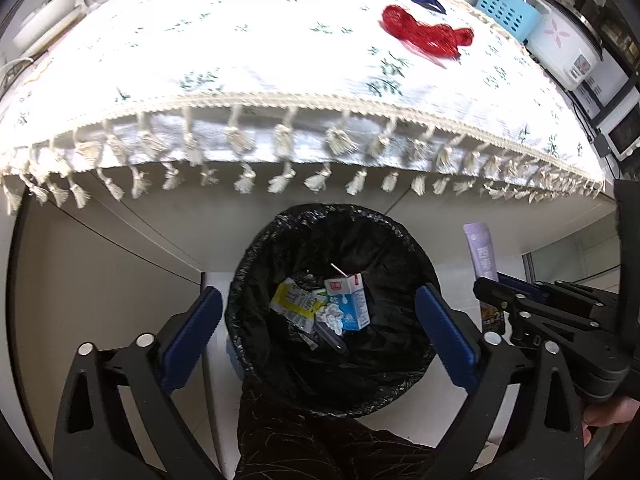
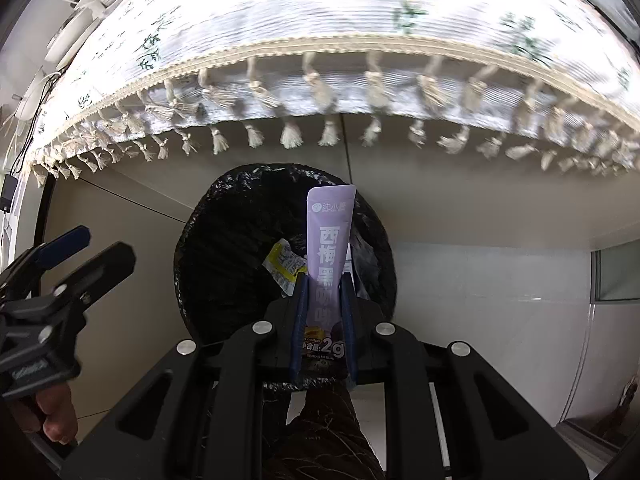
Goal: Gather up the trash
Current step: 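Open the left tool dropping the tissue while the right tool drops the purple pack, then raise both open tools from the bin back over the table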
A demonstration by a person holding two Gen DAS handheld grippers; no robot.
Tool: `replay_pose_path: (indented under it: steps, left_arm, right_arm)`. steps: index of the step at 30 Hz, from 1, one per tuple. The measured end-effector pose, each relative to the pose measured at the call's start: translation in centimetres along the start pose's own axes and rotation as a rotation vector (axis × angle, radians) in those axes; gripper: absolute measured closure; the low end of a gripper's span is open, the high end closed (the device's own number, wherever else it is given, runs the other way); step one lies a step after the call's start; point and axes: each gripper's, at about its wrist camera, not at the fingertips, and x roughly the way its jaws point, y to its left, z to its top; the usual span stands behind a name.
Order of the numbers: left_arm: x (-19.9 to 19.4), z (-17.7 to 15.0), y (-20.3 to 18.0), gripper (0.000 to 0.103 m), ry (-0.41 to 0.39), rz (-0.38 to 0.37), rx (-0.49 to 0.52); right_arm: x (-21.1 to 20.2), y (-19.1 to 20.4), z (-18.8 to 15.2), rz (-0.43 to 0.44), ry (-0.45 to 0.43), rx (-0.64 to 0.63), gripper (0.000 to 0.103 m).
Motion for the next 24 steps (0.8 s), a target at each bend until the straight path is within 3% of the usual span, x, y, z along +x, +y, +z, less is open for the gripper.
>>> replay_pose_path:
  steps: [15, 20, 24]
  left_arm:
    - [0.0, 0.0, 2.6, 0.006, 0.019, 0.044, -0.055]
    - [0.1, 0.2, 3.1, 0.006, 0.029, 0.051, -0.064]
    - [0.3, 0.5, 3.0, 0.006, 0.03, 0.053, -0.058]
  right_arm:
    - [2.6, 2.5, 2.0, -0.01, 0.032, -0.062, 0.087]
    - [3.5, 2.8, 1.9, -0.014, 0.034, -0.062, 0.084]
    - [3.2, 2.8, 2.6, -0.018, 0.022, -0.058, 0.074]
